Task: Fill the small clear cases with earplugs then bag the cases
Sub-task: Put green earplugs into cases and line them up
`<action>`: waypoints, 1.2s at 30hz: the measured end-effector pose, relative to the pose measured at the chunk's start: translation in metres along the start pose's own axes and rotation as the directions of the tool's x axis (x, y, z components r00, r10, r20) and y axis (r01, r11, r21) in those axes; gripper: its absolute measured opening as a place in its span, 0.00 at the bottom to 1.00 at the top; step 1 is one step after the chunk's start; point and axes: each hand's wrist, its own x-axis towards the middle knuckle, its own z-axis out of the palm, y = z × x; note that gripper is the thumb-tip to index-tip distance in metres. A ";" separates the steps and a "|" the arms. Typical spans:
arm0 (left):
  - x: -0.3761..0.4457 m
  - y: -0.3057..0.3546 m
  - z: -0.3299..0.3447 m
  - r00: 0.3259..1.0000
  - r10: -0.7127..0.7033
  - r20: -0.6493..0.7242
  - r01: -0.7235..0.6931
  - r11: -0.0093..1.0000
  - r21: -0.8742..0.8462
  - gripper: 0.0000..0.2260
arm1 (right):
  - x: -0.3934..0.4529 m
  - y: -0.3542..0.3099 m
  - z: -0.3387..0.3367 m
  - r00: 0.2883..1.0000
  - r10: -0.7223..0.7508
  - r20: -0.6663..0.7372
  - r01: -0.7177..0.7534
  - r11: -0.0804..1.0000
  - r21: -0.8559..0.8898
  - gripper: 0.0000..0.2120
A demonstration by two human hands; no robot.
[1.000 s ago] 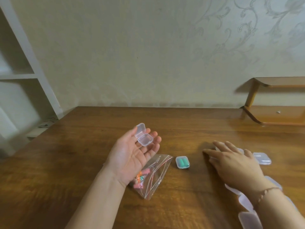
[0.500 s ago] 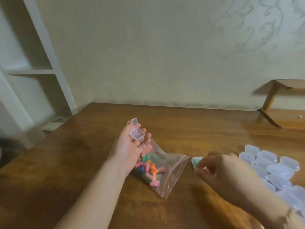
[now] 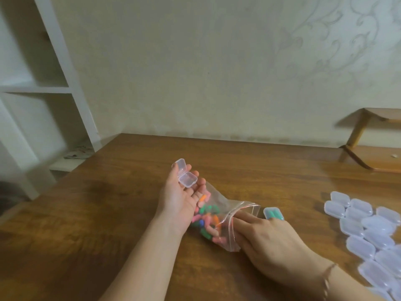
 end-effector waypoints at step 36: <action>-0.050 -0.030 0.011 0.896 -0.216 0.387 0.096 0.947 0.307 0.23 | 0.012 -0.015 -0.021 0.820 0.263 -0.509 -0.140 0.953 0.267 0.06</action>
